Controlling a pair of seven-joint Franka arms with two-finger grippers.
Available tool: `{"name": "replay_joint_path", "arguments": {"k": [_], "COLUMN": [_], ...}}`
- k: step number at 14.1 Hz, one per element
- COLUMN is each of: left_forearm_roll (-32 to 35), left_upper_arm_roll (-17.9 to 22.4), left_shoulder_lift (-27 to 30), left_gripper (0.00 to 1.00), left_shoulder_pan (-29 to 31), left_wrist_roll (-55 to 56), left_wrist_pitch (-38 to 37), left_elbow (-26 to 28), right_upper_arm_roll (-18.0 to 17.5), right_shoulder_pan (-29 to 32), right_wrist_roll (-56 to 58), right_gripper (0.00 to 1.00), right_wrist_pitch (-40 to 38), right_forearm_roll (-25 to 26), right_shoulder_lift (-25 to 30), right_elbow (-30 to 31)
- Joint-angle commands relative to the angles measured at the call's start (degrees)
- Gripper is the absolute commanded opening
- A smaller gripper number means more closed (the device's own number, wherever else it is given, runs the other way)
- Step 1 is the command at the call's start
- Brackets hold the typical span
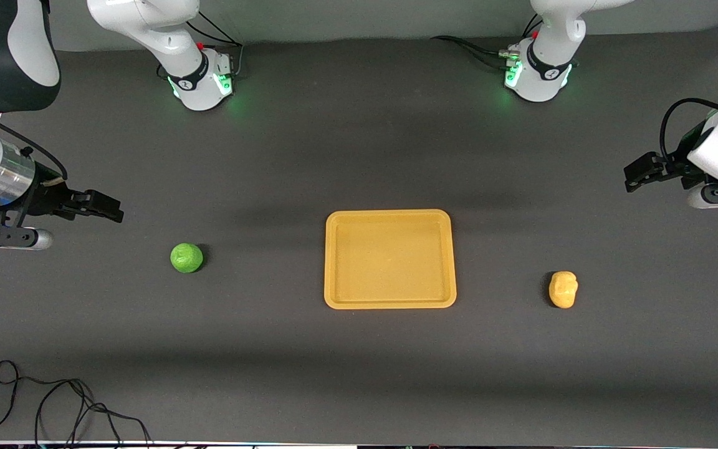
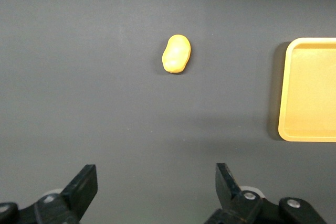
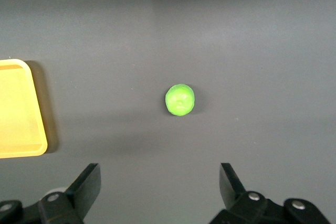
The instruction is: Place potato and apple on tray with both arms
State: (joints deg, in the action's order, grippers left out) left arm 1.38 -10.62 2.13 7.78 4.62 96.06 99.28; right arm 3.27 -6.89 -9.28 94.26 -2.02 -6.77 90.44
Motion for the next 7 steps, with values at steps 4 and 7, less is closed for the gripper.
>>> {"name": "replay_joint_path", "arguments": {"k": [4,7], "left_forearm_roll": [-0.23,-0.41], "left_upper_arm_roll": [-0.27,-0.45], "left_shoulder_lift": [-0.19,-3.34], "left_gripper": [1.0,1.0], "left_shoulder_pan": [0.22,-0.39], "left_wrist_roll": [-1.02,-1.02], "left_wrist_pitch": [-0.35,3.94], "left_elbow": [0.21,0.04], "right_upper_arm_roll": [0.07,0.07], "right_shoulder_pan": [-0.23,-0.05], "right_wrist_roll": [-1.01,0.66], "right_gripper": [1.0,1.0], "right_wrist_pitch": [-0.13,-0.22], "right_forearm_roll": [-0.88,-0.8], "right_shoulder_lift": [-0.18,-0.26], "right_elbow": [-0.88,-0.88]}}
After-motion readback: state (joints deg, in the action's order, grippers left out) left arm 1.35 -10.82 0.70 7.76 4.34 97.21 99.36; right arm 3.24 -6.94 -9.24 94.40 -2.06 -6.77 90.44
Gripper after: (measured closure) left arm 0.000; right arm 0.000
